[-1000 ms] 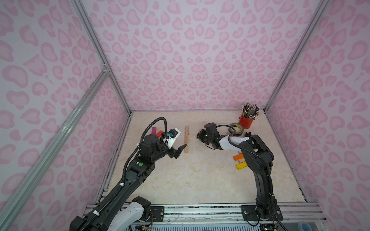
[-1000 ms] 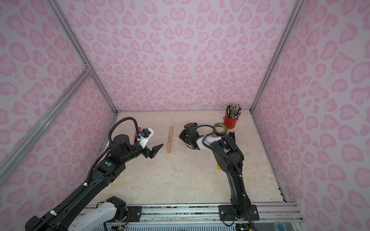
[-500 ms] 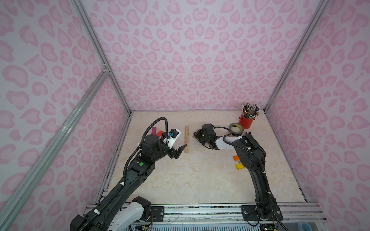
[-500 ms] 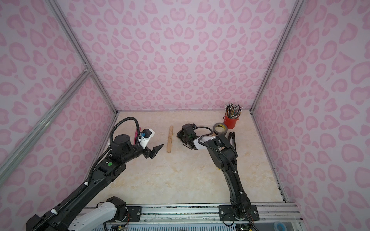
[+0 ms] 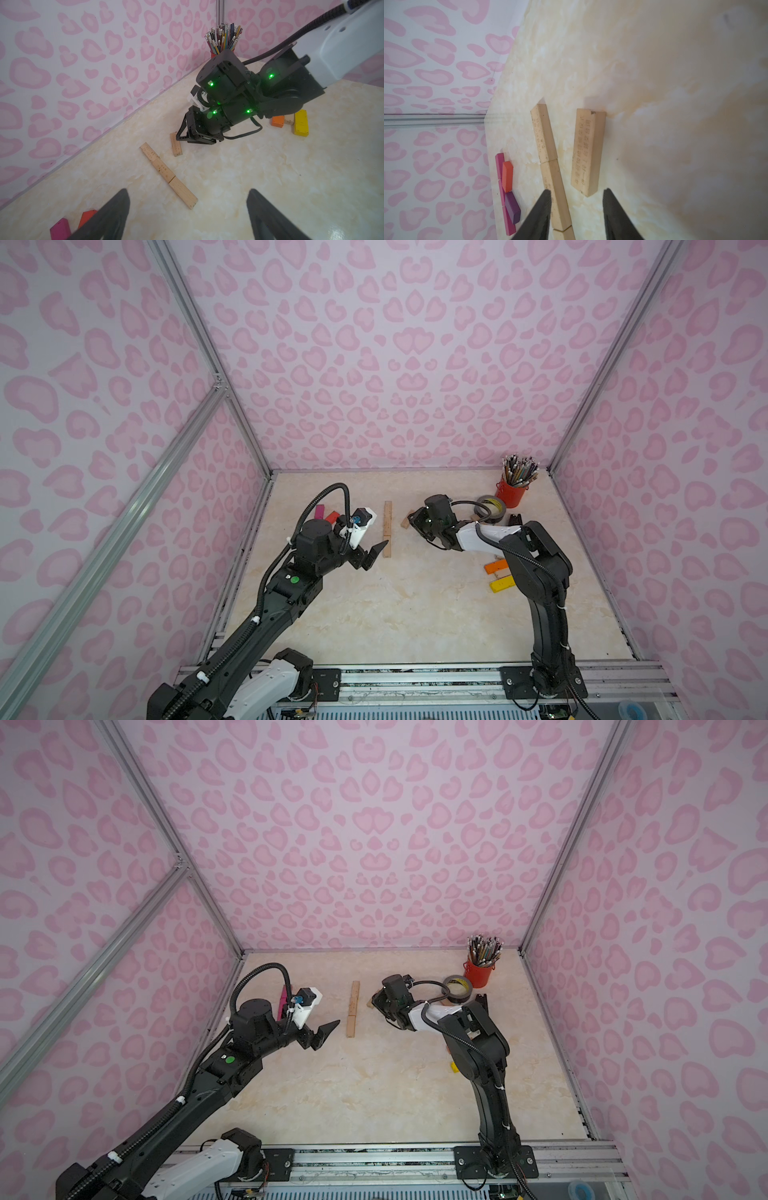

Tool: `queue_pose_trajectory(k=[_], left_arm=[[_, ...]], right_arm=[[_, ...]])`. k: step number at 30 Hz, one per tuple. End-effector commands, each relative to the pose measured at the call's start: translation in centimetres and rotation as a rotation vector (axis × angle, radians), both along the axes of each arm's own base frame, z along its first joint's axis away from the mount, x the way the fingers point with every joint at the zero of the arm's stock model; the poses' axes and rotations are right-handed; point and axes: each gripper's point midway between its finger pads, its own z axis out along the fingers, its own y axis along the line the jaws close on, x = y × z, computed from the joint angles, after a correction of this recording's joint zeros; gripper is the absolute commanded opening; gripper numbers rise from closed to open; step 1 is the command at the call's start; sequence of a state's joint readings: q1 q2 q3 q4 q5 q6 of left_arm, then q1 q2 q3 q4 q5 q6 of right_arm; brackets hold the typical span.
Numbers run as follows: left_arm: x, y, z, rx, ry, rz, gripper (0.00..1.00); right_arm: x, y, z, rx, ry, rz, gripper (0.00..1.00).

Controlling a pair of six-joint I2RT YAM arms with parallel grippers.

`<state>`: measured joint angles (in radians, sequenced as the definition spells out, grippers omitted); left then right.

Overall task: Assemble the letter k with building blocks
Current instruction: Place the building block at the center of the board.

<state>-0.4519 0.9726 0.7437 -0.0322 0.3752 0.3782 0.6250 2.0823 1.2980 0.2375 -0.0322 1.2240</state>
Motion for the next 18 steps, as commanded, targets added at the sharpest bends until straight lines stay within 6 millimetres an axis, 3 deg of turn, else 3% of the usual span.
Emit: queue_pose_trajectory(k=[1,7,11,18], left_arm=[[0.3,0.1,0.2,0.002,-0.013,0.007,0.90],[0.4,0.3,0.1,0.007,-0.012,0.023,0.90],[0.7,0.5,-0.1,0.018,-0.012,0.044,0.90],[1.1,0.7,-0.4,0.026,0.004,0.064,0.90]], right_arm=[[-0.1,-1.1,-1.3,-0.085,0.022,-0.010,0.42],[0.1,-1.8,-2.8,-0.195,0.125,-0.050,0.42],[-0.3,-3.0,-2.8,-0.433,0.143,-0.019,0.41],[-0.2,-2.7,-2.5,-0.595,0.132,0.044,0.43]])
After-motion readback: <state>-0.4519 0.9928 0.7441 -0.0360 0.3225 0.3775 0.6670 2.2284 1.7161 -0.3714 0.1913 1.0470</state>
